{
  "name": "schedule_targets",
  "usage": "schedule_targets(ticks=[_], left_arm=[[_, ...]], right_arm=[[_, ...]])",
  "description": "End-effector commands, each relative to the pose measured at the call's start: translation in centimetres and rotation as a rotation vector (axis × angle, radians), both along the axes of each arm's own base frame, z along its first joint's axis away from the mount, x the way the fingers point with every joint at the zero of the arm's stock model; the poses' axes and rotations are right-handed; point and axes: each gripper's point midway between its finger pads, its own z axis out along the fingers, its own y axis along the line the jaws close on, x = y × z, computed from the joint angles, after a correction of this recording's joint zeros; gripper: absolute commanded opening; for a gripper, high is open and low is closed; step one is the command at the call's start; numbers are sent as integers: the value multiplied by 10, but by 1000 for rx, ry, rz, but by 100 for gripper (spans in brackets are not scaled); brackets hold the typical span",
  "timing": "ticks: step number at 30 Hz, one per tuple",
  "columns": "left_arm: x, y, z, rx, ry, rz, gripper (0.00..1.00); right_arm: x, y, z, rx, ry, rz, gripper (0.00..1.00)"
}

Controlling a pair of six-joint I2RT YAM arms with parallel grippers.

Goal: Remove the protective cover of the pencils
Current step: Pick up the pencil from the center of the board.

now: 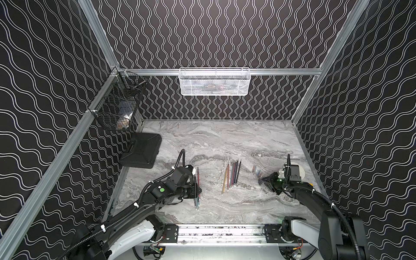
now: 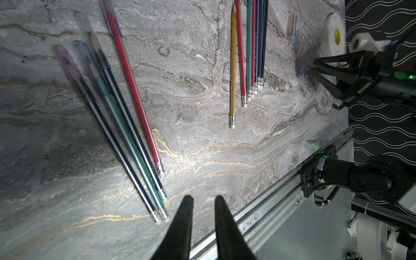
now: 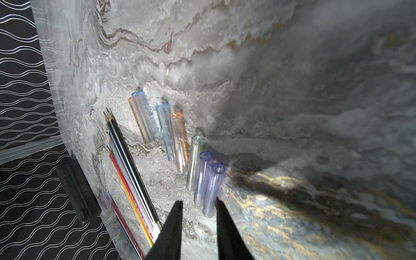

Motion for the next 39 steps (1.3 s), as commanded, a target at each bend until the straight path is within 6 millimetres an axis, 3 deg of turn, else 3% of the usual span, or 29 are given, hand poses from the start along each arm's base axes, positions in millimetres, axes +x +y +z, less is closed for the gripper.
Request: schedule_targets(ticks=[1,5,10,16,20,25,31,39], left_arm=[[2,2,-1,7,-7,14,23],[2,9,-9,39,10,45,22],[0,25,-20,93,35,121,15],[-1,20,-37,83,78,124,18],[0,32,-49,152,100,165,17],[2,48,-53,220,87,224,20],[7,51,-59,289,103,215,23],[13,53,-71,360,129,209,23]], right_arm=[[-4,3,4,11,-2,16,26],[-6,9,14,43,-31,37,27],[-14,19,20,87,-53,79,27],[-21,28,29,108,-78,142,27],[-27,29,39,103,-95,168,27],[-30,23,61,26,-124,205,28],[-28,15,78,-46,-155,209,28],[-26,15,77,-51,-165,212,28]])
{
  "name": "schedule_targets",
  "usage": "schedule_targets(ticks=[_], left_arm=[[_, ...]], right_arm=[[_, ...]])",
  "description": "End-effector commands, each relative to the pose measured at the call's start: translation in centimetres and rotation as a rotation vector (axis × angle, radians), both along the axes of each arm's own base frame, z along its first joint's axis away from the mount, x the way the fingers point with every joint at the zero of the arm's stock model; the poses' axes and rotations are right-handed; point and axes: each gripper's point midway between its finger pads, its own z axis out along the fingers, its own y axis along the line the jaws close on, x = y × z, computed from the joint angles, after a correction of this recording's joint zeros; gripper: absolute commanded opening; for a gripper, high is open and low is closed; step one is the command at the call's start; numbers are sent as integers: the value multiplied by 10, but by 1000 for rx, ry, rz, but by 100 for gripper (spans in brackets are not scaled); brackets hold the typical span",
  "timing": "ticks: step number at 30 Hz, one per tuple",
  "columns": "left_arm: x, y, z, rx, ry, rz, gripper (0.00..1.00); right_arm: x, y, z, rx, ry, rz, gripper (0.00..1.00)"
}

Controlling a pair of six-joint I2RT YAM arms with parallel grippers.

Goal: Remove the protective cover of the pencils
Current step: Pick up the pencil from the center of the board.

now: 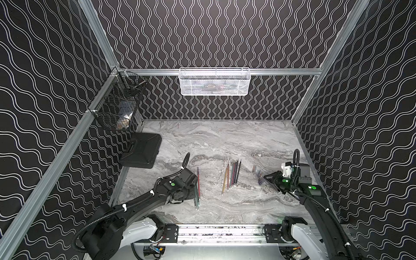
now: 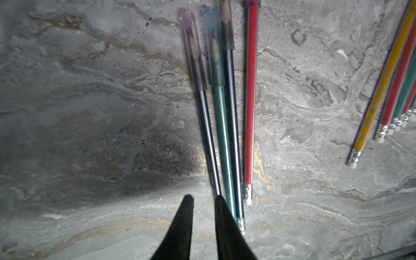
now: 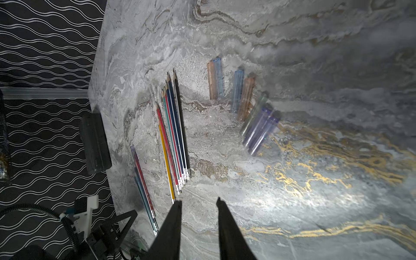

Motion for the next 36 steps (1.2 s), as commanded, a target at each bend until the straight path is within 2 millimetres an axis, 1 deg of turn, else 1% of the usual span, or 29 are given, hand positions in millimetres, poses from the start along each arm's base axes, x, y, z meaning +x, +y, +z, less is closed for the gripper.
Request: schedule_targets(ticks=[1,10,21,25,28,36], left_arm=[[6,3,1,31,-15,-3,23],[13,-6,-1,38,15,1,23],[13,-3,-11,112,49,-2,23],[14,-1,-10,130,45,1,23],[14,-2,-11,126,44,-1,23],[14,-9,-19,107,64,-17,23]], right_arm=[[-2,0,-2,-10,4,12,28],[1,1,-1,1,-9,24,28],[2,2,1,26,-20,32,28],[2,2,1,33,-22,31,28],[2,2,1,34,-22,33,28],[2,2,1,36,-20,30,28]])
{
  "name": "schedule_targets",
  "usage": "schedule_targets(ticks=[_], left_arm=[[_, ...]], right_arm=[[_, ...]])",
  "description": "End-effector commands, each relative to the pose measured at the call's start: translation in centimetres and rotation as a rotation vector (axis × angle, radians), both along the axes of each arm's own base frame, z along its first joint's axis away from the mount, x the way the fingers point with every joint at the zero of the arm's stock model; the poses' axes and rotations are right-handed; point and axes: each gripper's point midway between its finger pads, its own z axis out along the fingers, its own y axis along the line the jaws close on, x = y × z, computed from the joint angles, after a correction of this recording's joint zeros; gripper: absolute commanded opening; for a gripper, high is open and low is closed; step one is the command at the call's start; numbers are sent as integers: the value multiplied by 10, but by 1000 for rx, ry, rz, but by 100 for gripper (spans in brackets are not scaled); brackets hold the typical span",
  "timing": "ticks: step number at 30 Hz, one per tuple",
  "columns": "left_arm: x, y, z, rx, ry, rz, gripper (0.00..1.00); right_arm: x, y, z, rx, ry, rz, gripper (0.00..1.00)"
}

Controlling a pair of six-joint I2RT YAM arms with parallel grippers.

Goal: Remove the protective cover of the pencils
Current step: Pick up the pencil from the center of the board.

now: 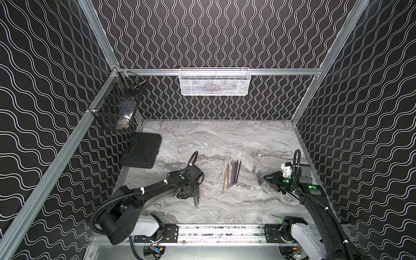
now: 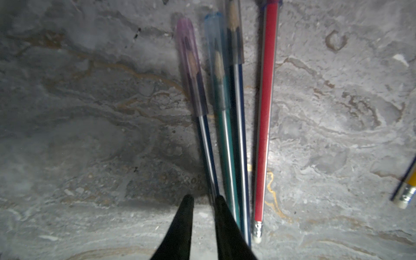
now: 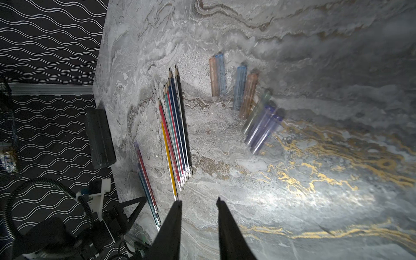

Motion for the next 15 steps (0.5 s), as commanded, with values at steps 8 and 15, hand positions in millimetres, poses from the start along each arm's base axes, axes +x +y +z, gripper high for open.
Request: schedule_targets(ticks=[8,15], left_arm=[[3,-3,-1,-7,-9,-5,23],[1,1,-5,24,10,-17,23]], right_arm=[[2,1,1,2,-15,11,28],[2,1,1,4,-14,11,28]])
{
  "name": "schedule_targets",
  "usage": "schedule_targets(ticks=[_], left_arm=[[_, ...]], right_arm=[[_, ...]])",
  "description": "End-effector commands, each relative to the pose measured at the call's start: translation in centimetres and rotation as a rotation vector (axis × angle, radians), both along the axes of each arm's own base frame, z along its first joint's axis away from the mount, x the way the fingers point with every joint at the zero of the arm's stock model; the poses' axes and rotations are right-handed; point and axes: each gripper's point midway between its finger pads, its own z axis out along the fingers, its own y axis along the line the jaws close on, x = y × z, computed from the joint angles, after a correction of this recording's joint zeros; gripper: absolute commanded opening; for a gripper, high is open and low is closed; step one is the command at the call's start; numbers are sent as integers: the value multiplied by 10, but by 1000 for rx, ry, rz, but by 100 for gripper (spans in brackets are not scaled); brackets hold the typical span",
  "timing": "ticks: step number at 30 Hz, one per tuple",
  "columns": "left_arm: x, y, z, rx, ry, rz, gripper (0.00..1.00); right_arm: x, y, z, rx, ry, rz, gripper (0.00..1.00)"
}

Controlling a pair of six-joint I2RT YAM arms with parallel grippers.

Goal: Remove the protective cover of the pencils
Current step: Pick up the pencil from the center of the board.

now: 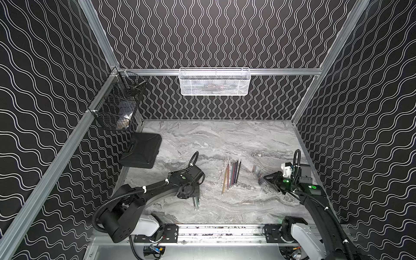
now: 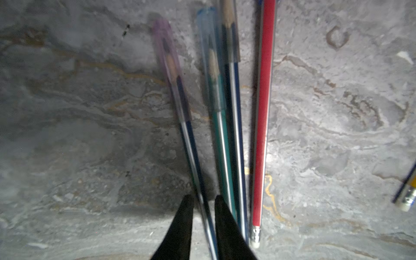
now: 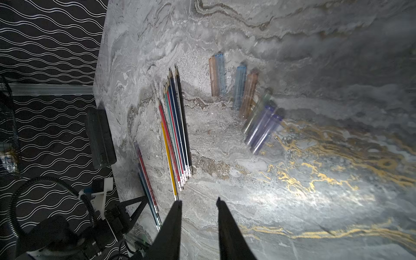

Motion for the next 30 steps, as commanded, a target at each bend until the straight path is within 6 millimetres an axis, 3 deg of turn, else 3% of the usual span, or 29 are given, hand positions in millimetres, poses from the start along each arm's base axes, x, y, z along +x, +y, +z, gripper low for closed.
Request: schedule_targets(ticks=[1,10,14,16,20,25,30], left_arm=[[-2,4,-3,27,11,-12,23],[-10,14,-7,67,42,-10,20],[-10,15,-5,77,46,-20,14],[-11,15,-6,78,57,-22,6],[-11,14,-4,71,53,-21,5],[-6,18,13,78,8,2,5],[2,15,50,-5,-114,38,6]], right_arm=[[2,1,2,3,-19,13,28],[2,1,3,3,-19,11,28],[2,1,3,3,-20,12,28],[2,1,3,5,-19,10,28],[1,1,3,6,-21,10,28],[1,1,2,7,-20,11,28],[1,1,2,7,-18,14,28]])
